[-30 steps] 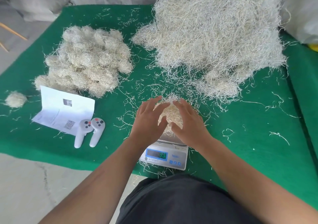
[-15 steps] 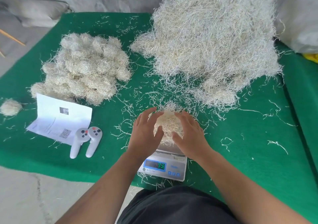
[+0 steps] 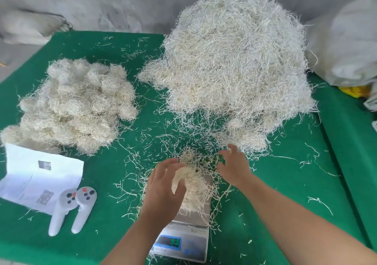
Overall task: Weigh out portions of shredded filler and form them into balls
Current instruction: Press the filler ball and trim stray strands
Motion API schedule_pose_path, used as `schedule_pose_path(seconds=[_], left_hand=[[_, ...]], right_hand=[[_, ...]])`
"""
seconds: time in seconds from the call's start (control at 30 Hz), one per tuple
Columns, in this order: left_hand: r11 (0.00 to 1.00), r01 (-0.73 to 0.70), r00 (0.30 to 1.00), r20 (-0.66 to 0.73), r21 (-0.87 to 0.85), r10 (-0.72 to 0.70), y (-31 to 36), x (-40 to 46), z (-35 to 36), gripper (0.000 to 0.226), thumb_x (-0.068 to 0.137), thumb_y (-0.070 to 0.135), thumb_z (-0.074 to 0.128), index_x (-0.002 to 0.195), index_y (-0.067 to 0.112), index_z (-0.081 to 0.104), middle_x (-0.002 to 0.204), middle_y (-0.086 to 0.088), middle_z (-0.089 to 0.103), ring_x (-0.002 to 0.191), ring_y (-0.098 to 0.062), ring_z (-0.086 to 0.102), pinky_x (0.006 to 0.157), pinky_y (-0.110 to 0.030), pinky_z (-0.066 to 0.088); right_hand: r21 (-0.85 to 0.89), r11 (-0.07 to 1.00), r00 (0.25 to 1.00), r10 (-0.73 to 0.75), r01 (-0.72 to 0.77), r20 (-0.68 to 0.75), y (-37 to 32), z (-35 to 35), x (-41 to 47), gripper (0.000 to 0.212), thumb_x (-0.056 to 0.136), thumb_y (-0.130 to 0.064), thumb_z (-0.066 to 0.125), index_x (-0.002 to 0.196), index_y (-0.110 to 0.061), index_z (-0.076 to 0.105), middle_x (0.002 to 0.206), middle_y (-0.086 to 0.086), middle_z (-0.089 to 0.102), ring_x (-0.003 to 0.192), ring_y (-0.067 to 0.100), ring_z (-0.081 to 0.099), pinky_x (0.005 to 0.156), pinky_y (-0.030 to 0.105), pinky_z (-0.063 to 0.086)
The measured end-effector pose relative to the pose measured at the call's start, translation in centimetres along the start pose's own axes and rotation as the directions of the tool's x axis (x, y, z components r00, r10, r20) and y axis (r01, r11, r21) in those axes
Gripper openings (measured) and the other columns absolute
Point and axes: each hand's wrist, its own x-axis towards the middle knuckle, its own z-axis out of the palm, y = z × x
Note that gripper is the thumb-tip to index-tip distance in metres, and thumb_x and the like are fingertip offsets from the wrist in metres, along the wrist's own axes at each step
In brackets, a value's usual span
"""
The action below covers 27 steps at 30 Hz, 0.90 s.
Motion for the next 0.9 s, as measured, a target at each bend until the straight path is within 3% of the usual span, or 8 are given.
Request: schedule_pose_path(seconds=[0.13, 0.27, 0.43, 0.57, 0.63, 0.67, 0.77, 0.9], left_hand=[[1.000, -0.001, 1.000, 0.024, -0.014, 0.001, 0.8, 1.8, 0.1, 0.035, 0.097, 0.030, 0.058, 0.130, 0.041, 0.057, 0.140, 0.025, 0.045, 0.133, 0.004, 0.041, 0.118, -0.030, 0.030], [1.000, 0.008, 0.995, 0.102, 0.021, -0.010, 1.7, 4.2, 0.2, 0.030, 0.100, 0.036, 0.053, 0.125, 0.053, 0.050, 0.134, 0.034, 0.046, 0.130, 0.009, 0.041, 0.118, -0.028, 0.031], [0.959, 0.195, 0.967, 0.206, -0.205, -0.152, 3.6, 8.0, 1.5, 0.031, 0.097, 0.045, 0.051, 0.127, 0.052, 0.050, 0.133, 0.035, 0.050, 0.127, 0.012, 0.045, 0.112, -0.035, 0.044], [0.544, 0.628, 0.778, 0.463, -0.556, -0.424, 6.2, 13.1, 3.2, 0.064, 0.091, 0.058, 0.066, 0.147, 0.038, 0.042, 0.141, 0.011, 0.052, 0.113, -0.004, 0.055, 0.100, -0.030, 0.045], [0.247, 0.756, 0.648, 0.641, -0.606, -0.412, 6.6, 15.3, 3.9, 0.056, 0.086, 0.056, 0.075, 0.130, 0.028, 0.056, 0.126, 0.001, 0.060, 0.109, -0.017, 0.061, 0.103, -0.038, 0.045], [0.201, 0.780, 0.618, 0.676, -0.593, -0.402, 6.9, 15.9, 4.1, 0.049, 0.086, 0.051, 0.077, 0.123, 0.023, 0.061, 0.121, -0.004, 0.064, 0.111, -0.024, 0.064, 0.103, -0.043, 0.048], [0.354, 0.782, 0.621, 0.583, -0.513, -0.524, 7.1, 16.4, 5.2, 0.036, 0.094, 0.037, 0.071, 0.117, 0.010, 0.068, 0.116, -0.013, 0.071, 0.110, -0.031, 0.066, 0.103, -0.052, 0.051], [0.565, 0.638, 0.769, 0.466, -0.523, -0.438, 6.5, 15.6, 5.0, 0.026, 0.106, 0.041, 0.052, 0.098, 0.021, 0.066, 0.096, 0.002, 0.065, 0.074, -0.011, 0.056, 0.065, -0.023, 0.046]], right_hand=[[-0.204, 0.978, 0.986, 0.065, -0.033, 0.152, 0.9, -0.5, 5.1, 0.070, 0.096, -0.030, 0.057, 0.160, -0.038, 0.030, 0.173, 0.008, -0.008, 0.156, 0.045, 0.009, 0.123, 0.064, 0.016], [-0.213, 0.970, 0.953, 0.172, -0.119, 0.250, 1.4, 0.3, 6.7, 0.061, 0.099, -0.033, 0.061, 0.155, -0.017, 0.042, 0.168, 0.013, 0.024, 0.151, 0.045, 0.025, 0.123, 0.064, 0.019], [0.069, 0.997, 0.999, -0.040, 0.042, -0.026, -1.1, -1.4, 4.3, 0.052, 0.100, -0.044, 0.048, 0.152, -0.034, 0.047, 0.159, -0.009, 0.044, 0.148, 0.024, 0.033, 0.119, 0.058, 0.026], [0.158, 0.921, 0.904, -0.296, 0.356, -0.310, -2.0, -2.7, -0.7, 0.042, 0.101, -0.049, 0.045, 0.140, -0.041, 0.057, 0.137, -0.024, 0.054, 0.135, 0.006, 0.034, 0.114, 0.041, 0.027], [0.162, 0.882, 0.877, -0.388, 0.443, -0.284, -2.2, -2.9, -2.8, 0.036, 0.102, -0.048, 0.047, 0.134, -0.041, 0.062, 0.128, -0.031, 0.053, 0.130, 0.001, 0.037, 0.110, 0.034, 0.028], [0.153, 0.874, 0.876, -0.422, 0.462, -0.235, -2.2, -3.0, -3.5, 0.035, 0.103, -0.048, 0.047, 0.132, -0.039, 0.064, 0.128, -0.031, 0.054, 0.132, 0.001, 0.038, 0.112, 0.035, 0.030], [0.243, 0.866, 0.898, -0.404, 0.436, -0.173, -1.5, -3.0, -4.6, 0.036, 0.100, -0.052, 0.047, 0.129, -0.042, 0.066, 0.125, -0.033, 0.058, 0.131, -0.004, 0.043, 0.116, 0.035, 0.033], [0.517, 0.795, 0.927, -0.147, 0.317, -0.344, -0.7, -4.2, -4.0, 0.034, 0.093, -0.043, 0.058, 0.126, -0.051, 0.052, 0.122, -0.030, 0.049, 0.106, -0.001, 0.057, 0.091, 0.027, 0.051]])
